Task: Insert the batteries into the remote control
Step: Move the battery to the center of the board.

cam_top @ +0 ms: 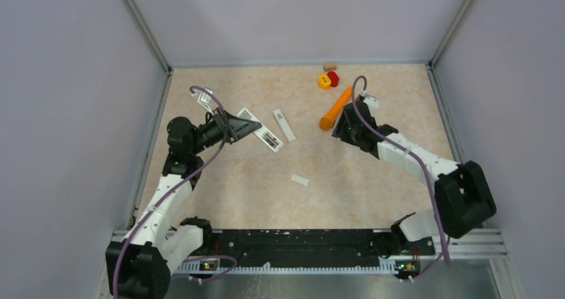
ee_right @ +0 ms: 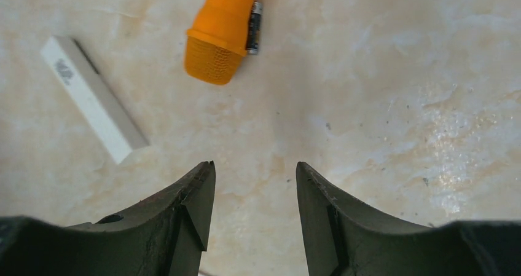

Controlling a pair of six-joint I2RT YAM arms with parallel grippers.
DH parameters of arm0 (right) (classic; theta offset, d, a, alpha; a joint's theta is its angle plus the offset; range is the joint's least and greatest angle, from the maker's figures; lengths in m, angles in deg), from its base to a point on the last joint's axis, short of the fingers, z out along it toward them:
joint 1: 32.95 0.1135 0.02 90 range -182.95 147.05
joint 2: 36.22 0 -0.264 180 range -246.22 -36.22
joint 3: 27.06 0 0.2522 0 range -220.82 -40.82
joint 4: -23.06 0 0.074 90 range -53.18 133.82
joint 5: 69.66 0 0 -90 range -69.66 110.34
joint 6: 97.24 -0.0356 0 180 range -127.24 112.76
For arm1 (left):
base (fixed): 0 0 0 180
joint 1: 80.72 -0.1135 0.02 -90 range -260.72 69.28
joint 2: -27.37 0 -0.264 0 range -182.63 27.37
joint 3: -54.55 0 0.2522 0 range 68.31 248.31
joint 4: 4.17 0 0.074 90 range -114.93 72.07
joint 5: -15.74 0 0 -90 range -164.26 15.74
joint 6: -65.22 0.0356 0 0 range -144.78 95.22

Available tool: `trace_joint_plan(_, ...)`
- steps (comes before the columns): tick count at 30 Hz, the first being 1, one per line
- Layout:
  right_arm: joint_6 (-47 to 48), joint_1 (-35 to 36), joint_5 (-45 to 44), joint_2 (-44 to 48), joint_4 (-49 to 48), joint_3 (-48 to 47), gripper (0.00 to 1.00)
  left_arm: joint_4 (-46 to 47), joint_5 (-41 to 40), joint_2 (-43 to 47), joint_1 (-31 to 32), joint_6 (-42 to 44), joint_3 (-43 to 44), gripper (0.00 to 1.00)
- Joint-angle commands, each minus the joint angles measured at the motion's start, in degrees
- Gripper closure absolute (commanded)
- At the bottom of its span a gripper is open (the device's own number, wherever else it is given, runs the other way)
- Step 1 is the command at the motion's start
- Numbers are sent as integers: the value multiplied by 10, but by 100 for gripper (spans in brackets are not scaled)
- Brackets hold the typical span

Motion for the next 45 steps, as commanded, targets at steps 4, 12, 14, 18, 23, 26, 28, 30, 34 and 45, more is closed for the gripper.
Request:
trace_joint_plan(4, 43, -10, -67, -154, 28, -124, 52, 11, 6, 13, -4, 27, 25, 100)
trace_joint_plan(12, 53, -31, -64, -247, 16, -185, 64, -2, 13, 15, -4, 39, 30, 100)
trace_joint_plan(14, 55, -34, -64, -260, 17, -195, 68, -2, 14, 12, -4, 40, 30, 100)
trace_joint_plan(18, 62, -35, -65, -279, 20, -210, 75, -1, 16, 10, -5, 42, 30, 100)
trace_joint_plan(23, 69, -38, -57, -317, 23, -240, 71, -1, 19, 6, -5, 42, 32, 100)
trace_joint_plan(26, 69, -39, -57, -328, 15, -247, 68, -2, 19, 8, -6, 42, 33, 100)
trace_joint_plan(28, 71, -39, -58, -336, 18, -254, 67, -3, 19, 9, -6, 42, 32, 100)
trace_joint_plan(30, 71, -38, -59, -345, 21, -260, 67, -3, 19, 10, -6, 41, 32, 100)
trace_joint_plan(34, 74, -38, -59, -357, 16, -265, 68, -4, 19, 11, -6, 41, 30, 100)
trace_joint_plan(45, 71, -39, -69, -358, 28, -260, 93, -7, 18, 10, -6, 42, 29, 100)
